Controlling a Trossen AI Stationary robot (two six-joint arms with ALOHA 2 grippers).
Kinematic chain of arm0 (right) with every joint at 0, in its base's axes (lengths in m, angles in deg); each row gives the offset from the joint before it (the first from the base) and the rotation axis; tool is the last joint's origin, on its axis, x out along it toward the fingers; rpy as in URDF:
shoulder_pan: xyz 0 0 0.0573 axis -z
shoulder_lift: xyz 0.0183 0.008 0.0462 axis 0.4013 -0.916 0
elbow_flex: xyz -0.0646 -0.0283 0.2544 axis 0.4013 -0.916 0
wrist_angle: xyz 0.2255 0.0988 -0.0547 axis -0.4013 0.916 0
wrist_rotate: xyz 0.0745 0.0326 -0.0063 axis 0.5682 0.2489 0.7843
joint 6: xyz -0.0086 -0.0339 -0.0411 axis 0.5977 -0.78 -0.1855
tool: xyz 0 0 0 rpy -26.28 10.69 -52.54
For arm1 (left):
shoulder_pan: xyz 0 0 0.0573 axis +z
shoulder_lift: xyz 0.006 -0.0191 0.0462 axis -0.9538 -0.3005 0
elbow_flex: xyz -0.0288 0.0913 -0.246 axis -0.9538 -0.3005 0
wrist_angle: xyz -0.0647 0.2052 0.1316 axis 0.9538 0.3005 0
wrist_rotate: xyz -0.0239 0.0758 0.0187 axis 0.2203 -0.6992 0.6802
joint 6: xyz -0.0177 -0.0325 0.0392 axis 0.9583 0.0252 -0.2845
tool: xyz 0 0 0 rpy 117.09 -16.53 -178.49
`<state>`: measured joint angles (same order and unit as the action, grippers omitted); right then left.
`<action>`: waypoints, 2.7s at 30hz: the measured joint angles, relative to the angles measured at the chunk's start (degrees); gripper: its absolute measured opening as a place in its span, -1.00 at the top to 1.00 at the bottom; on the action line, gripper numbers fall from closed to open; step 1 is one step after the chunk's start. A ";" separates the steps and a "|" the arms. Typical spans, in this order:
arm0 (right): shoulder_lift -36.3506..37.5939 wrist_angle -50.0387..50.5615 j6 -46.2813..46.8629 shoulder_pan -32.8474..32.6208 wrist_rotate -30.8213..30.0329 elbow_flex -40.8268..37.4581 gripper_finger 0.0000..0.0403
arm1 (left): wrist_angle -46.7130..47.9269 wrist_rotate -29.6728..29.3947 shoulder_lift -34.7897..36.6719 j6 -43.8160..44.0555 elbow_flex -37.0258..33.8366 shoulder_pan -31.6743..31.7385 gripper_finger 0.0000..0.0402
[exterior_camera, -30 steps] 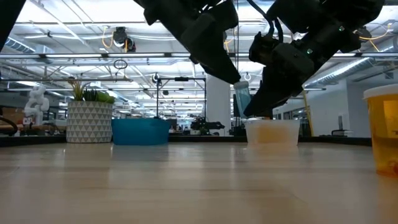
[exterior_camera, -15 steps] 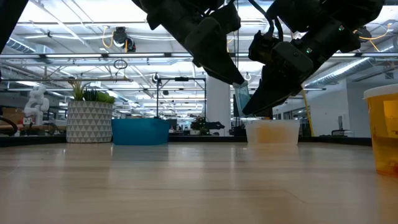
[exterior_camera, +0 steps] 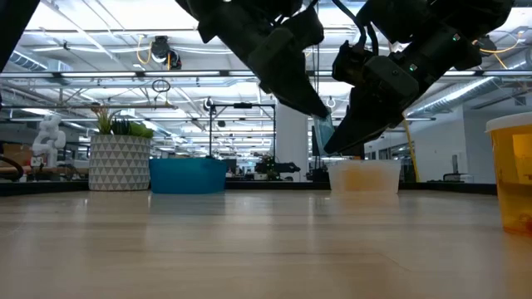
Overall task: Pick and place medicine bottles into bin by pill shape (circle, oval)
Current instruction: Put the light blue bottled tablets into the blue bin
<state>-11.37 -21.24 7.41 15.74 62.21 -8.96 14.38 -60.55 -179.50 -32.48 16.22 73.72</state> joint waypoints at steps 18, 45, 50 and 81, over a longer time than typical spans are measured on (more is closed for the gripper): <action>0.00 -0.35 -0.87 0.00 0.00 0.00 0.51 | -0.28 0.00 -0.71 -1.64 -0.06 0.00 0.17; 3.37 5.86 0.70 -0.02 -1.66 -0.04 -0.40 | 10.75 -4.30 4.47 -0.69 -0.02 1.09 0.34; 7.38 8.78 0.81 -0.38 -1.70 -0.09 -0.48 | 18.12 -9.66 9.51 0.97 0.00 3.68 0.34; 16.48 3.50 -4.96 -2.60 -3.30 -6.73 -0.41 | 9.16 -11.27 23.88 -1.22 -23.24 32.00 0.33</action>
<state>5.11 -17.74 2.45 13.13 58.91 -15.69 23.54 -71.82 -155.62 -33.69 -7.02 105.72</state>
